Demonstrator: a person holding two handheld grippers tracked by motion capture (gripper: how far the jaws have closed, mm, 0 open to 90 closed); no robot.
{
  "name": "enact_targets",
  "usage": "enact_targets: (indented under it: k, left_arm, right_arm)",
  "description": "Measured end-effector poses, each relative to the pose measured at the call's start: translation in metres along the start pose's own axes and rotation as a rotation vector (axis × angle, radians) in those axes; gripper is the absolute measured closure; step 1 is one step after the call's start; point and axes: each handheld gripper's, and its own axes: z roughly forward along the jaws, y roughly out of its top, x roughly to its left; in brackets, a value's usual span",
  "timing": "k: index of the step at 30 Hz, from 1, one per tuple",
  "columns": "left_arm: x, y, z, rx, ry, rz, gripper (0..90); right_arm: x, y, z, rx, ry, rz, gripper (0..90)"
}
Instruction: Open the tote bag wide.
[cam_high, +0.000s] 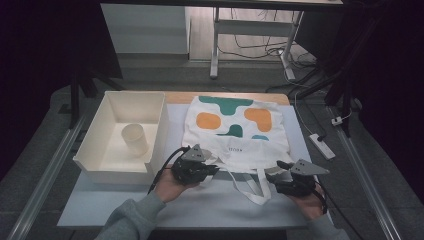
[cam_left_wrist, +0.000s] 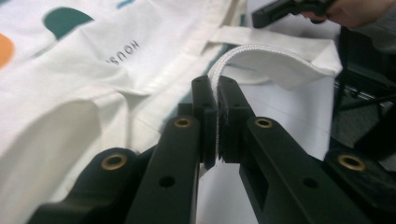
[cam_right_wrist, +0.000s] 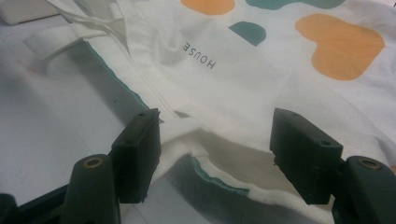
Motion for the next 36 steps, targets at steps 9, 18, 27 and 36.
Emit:
enact_targets:
  k: [9,18,27,36]
  left_arm:
    - [0.01,0.013,0.003,-0.056,0.035,-0.029,86.4]
    - [0.021,0.03,0.006,-0.108,0.064,-0.052,86.3]
    - [0.042,0.032,0.019,-0.109,0.101,-0.116,86.2]
    - [0.054,0.027,0.034,-0.068,0.11,-0.144,86.0]
  right_arm:
    - [0.001,0.002,-0.002,-0.017,0.002,-0.001,33.9]
    - [0.007,0.007,-0.004,-0.047,0.017,0.001,34.1]
    - [0.004,0.011,-0.01,-0.05,-0.003,0.021,34.1]
    - [0.022,0.039,-0.019,-0.058,0.091,0.043,34.0]
